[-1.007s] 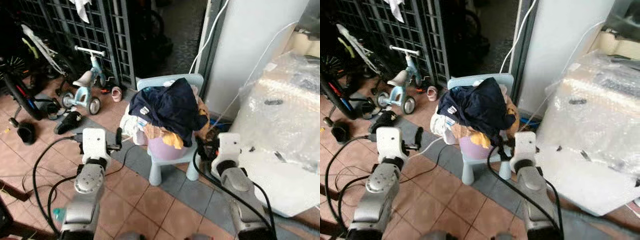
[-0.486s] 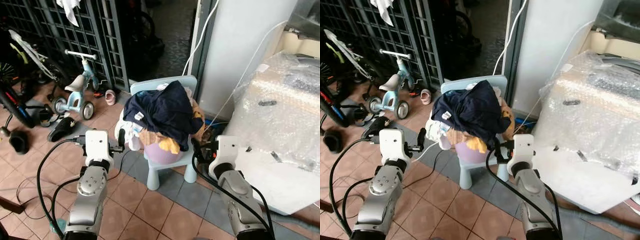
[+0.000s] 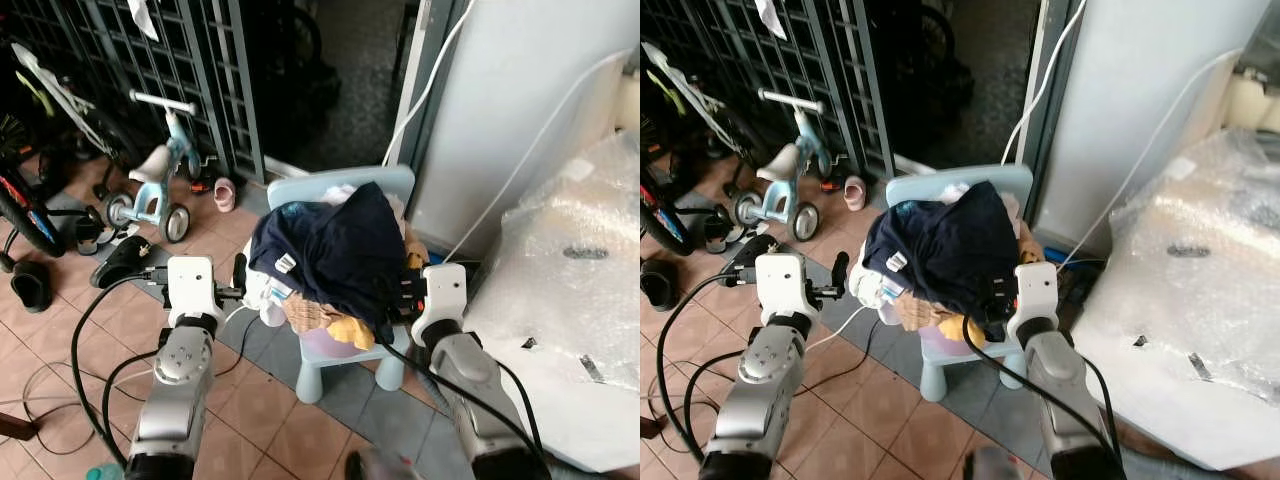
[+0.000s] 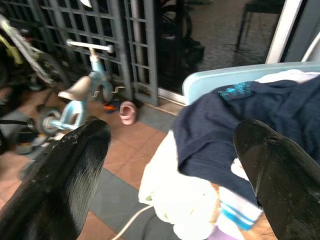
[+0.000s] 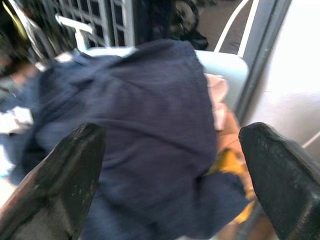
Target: Clothes washing
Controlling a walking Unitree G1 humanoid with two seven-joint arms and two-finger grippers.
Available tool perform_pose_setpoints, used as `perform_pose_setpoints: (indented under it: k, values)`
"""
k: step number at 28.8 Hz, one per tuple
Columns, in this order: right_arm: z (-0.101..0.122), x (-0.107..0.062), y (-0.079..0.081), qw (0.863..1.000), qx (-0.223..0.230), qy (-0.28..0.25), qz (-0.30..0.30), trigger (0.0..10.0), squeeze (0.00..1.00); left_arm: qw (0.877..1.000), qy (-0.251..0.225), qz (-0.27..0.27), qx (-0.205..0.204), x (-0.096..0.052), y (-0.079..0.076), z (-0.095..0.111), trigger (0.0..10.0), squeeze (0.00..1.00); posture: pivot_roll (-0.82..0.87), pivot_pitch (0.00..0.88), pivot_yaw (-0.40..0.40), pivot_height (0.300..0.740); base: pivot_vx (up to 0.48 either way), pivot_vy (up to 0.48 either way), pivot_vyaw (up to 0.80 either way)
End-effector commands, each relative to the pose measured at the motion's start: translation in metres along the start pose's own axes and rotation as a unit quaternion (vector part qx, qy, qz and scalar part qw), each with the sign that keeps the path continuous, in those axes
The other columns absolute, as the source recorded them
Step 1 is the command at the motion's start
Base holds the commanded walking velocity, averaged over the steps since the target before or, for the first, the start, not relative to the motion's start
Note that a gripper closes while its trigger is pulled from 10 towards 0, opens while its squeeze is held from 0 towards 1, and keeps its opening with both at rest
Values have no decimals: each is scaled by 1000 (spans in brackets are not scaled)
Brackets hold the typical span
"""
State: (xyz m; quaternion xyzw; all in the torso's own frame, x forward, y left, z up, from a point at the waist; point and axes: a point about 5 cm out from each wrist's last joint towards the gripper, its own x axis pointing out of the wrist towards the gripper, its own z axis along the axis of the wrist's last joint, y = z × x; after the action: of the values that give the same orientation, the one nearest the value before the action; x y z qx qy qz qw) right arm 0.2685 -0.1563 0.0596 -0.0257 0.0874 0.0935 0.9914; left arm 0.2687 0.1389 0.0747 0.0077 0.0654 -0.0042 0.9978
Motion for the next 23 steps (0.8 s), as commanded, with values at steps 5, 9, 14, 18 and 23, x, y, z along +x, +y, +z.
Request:
perform_pose_setpoints:
  k: [5, 9, 14, 18, 23]
  values:
    - [-2, 9, 7, 1000, -25, 8, 13, 10000, 0, 1000, -2, 2, 26, 3, 7, -4, 10000, 0, -50, 0, -55, 740, 0, 0, 0]
    - [-6, 22, 5, 1000, -12, 26, 13, 10000, 0, 999, -3, 19, 28, 5, 9, -5, 10000, 0, -6, 0, -124, 740, 0, 0, 0]
    - [0, 39, 8, 999, -15, 26, 32, 10000, 0, 998, -7, 55, 26, 6, 16, -6, 10000, 0, 38, 0, -138, 740, 0, 0, 0]
    - [3, 46, 14, 999, -12, 15, 40, 10000, 0, 998, -6, 67, 13, 9, 21, -7, 10000, 0, 37, 0, -93, 740, 0, 0, 0]
    - [5, 48, 2, 1000, 29, 0, -10, 10000, 0, 1000, -2, 21, 18, 15, 9, -5, 10000, 0, 16, 0, -30, 740, 0, -469, 0]
